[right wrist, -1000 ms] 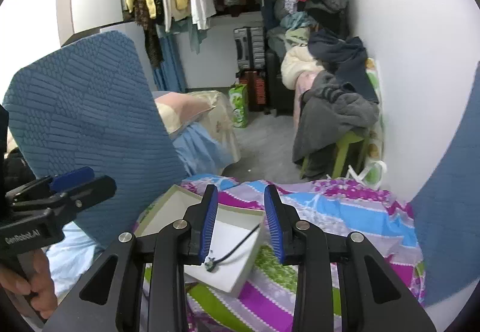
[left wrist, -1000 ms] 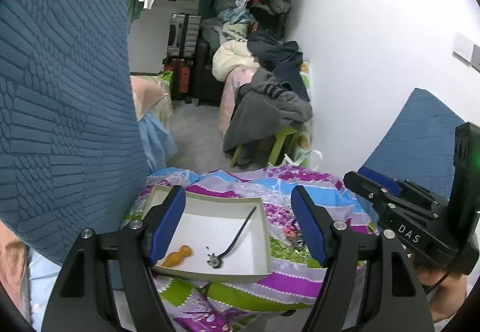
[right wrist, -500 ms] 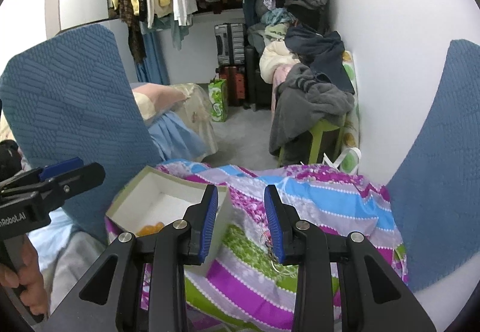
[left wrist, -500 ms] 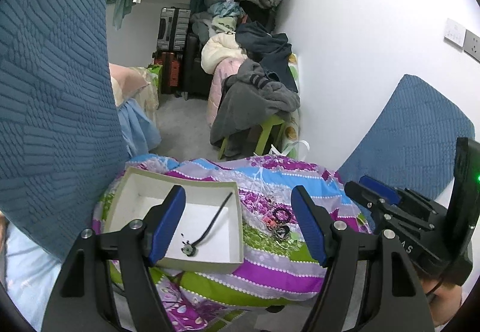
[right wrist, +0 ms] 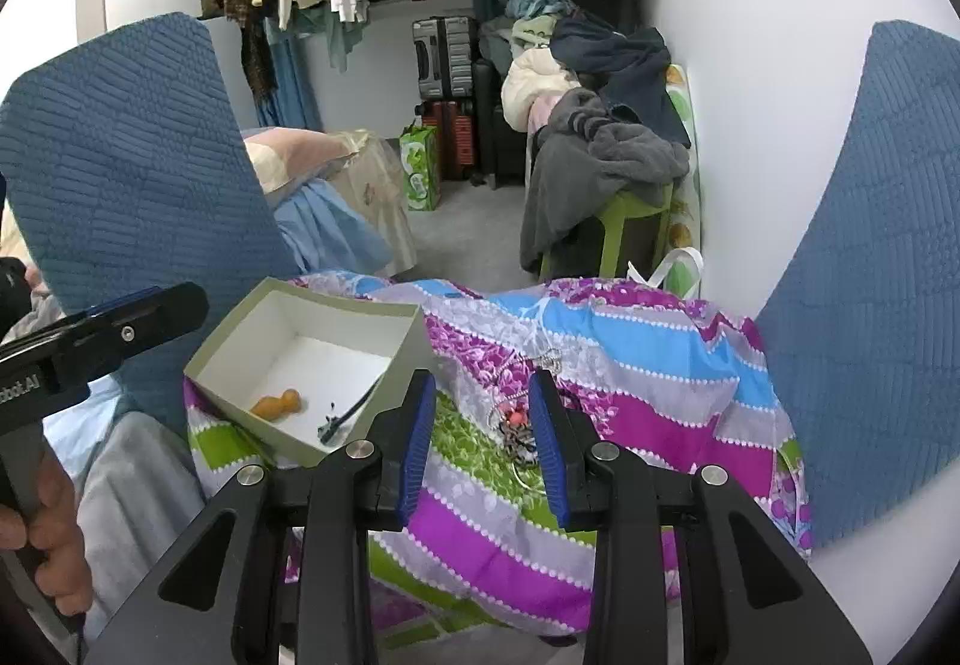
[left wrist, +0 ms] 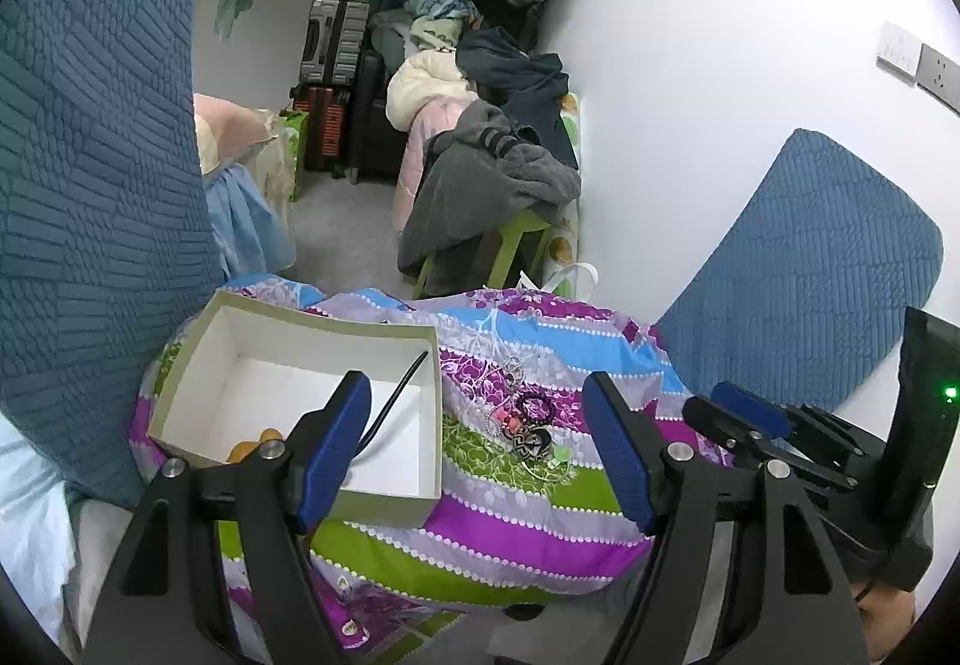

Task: Organize jewelry
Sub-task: 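Move both tools back over the remaining jewelry pile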

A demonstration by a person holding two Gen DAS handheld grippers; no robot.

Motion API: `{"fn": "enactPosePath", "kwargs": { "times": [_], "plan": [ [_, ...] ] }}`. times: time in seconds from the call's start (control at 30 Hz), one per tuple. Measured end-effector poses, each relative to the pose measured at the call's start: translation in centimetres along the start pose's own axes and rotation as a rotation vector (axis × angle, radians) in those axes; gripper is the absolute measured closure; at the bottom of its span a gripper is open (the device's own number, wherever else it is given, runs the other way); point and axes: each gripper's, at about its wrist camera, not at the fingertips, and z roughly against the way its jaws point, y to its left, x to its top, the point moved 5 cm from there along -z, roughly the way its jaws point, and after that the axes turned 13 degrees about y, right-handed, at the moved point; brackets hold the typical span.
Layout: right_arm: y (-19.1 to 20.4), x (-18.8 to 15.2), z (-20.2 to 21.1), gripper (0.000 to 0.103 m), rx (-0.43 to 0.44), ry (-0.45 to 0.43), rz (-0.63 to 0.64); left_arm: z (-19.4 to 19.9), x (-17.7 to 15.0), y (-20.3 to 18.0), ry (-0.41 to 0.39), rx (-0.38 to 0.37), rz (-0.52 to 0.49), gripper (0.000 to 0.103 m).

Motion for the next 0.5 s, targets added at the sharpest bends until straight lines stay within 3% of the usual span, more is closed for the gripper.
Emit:
{"fn": "enactPosePath", "kwargs": {
  "times": [0.27,0.5],
  "plan": [
    [-2.0,-2.8,-1.3,0.073,0.005,0.004,-0.036,-1.7,-1.6,-0.5,0.012,-0.035,0.022,0.03],
    [-4.9,-5.5,-6.4,0.073,-0.01,0.045,-0.077,-6.1,-2.1,-2.3,0.077,-0.079,-0.007,0.03]
  ]
}}
